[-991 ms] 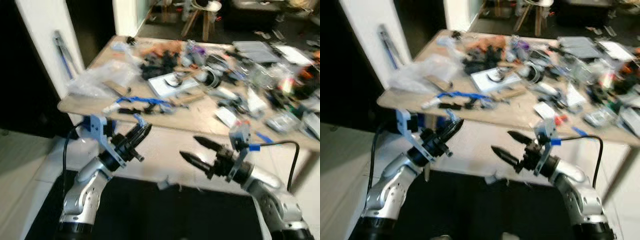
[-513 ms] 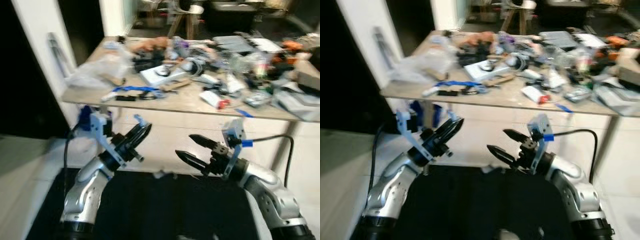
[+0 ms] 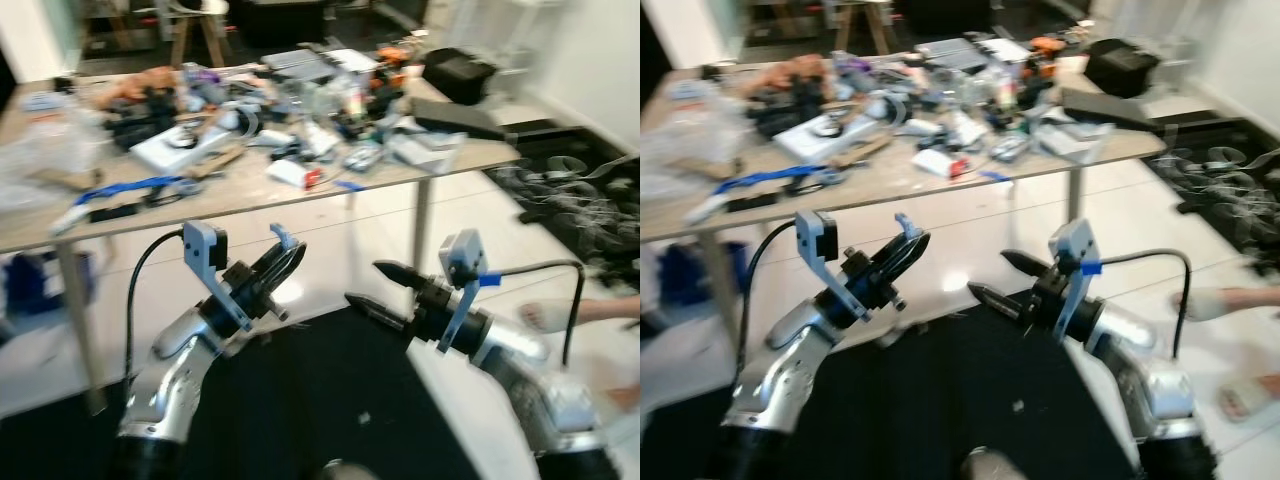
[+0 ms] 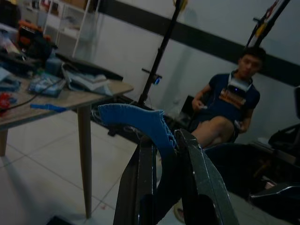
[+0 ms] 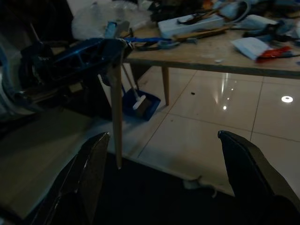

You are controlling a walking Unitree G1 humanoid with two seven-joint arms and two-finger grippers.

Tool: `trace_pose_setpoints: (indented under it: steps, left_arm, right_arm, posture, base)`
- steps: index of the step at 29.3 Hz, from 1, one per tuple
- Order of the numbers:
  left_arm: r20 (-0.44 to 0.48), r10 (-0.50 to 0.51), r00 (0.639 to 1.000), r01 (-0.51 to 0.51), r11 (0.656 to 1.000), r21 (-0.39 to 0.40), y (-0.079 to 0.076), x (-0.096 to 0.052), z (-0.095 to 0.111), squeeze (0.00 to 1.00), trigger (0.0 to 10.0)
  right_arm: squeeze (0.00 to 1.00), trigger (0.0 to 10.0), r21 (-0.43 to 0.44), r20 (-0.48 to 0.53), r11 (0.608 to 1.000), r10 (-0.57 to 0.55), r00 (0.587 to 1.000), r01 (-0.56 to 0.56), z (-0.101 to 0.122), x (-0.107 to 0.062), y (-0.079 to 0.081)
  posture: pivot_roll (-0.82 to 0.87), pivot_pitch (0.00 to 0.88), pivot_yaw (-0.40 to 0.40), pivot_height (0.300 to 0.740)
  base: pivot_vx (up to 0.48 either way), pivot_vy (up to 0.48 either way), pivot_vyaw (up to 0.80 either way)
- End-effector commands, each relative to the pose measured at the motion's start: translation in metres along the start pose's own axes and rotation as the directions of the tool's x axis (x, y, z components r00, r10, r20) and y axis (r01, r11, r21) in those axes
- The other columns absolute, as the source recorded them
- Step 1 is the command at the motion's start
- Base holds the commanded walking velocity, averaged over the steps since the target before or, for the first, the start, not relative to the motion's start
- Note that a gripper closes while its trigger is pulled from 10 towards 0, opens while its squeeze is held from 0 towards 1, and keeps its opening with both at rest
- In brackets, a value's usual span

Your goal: Picking trash to rubbish bin

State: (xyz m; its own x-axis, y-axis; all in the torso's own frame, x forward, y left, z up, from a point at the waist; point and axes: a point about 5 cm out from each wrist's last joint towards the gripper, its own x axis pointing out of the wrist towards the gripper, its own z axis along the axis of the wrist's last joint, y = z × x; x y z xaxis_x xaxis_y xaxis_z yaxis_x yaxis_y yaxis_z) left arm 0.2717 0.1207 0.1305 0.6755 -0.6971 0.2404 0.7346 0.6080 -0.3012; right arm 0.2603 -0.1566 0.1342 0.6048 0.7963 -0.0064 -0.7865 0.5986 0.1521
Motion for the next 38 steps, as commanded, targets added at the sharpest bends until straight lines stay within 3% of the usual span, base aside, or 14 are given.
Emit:
trace_pose_setpoints:
  steps: [1, 4, 9, 12, 18, 22, 38]
  left_arm:
    - [-0.012, 0.004, 1.0, -0.004, 1.0, 0.0, 0.001, 0.001, -0.001, 0.0, 10.0]
    - [-0.013, 0.006, 1.0, -0.006, 1.0, -0.001, 0.002, 0.001, -0.002, 0.0, 10.0]
    - [-0.018, 0.048, 0.999, -0.046, 0.996, 0.071, 0.006, 0.003, -0.002, 0.0, 10.0]
    - [0.02, 0.166, 0.986, -0.167, 0.976, 0.14, 0.014, 0.004, 0.001, 0.0, 10.0]
    - [0.039, 0.215, 0.976, -0.218, 0.963, 0.157, 0.017, 0.001, 0.003, 0.0, 10.0]
    - [0.065, 0.317, 0.946, -0.323, 0.915, 0.244, 0.027, -0.001, 0.008, 0.0, 10.0]
    - [0.08, 0.301, 0.95, -0.311, 0.918, 0.246, 0.026, 0.004, 0.004, 0.0, 10.0]
  right_arm:
    - [0.0, 10.0, -0.001, -0.009, 1.0, 0.01, 1.0, -0.01, 0.001, 0.002, 0.002]
    - [0.0, 10.0, -0.001, -0.01, 1.0, 0.009, 1.0, -0.009, 0.001, 0.002, 0.002]
    - [0.0, 10.0, 0.0, -0.014, 1.0, 0.009, 1.0, -0.009, 0.0, 0.002, 0.001]
    - [0.0, 10.0, -0.003, -0.014, 1.0, 0.004, 1.0, -0.004, 0.0, 0.002, 0.0]
    - [0.0, 10.0, -0.004, -0.013, 1.0, 0.001, 1.0, -0.001, -0.001, 0.003, -0.001]
    - [0.0, 10.0, -0.005, -0.011, 1.0, -0.005, 1.0, 0.005, -0.002, 0.004, -0.001]
    - [0.0, 10.0, -0.004, -0.017, 1.0, -0.006, 1.0, 0.006, -0.005, 0.003, -0.002]
  posture:
    - [-0.02, 0.0, -0.022, 0.74]
    - [-0.02, 0.0, -0.022, 0.74]
    - [-0.02, 0.0, -0.022, 0.74]
    - [-0.02, 0.0, -0.017, 0.74]
    - [-0.02, 0.0, -0.015, 0.74]
    - [-0.02, 0.0, -0.012, 0.74]
    - [-0.02, 0.0, -0.019, 0.74]
  base:
    - [0.0, 0.0, -0.8]
    - [0.0, 0.0, -0.8]
    - [0.0, 0.0, -0.8]
    - [0.0, 0.0, -0.8]
    - [0.0, 0.0, -0.8]
    - [0.0, 0.0, -0.8]
    - [0.0, 0.0, -0.8]
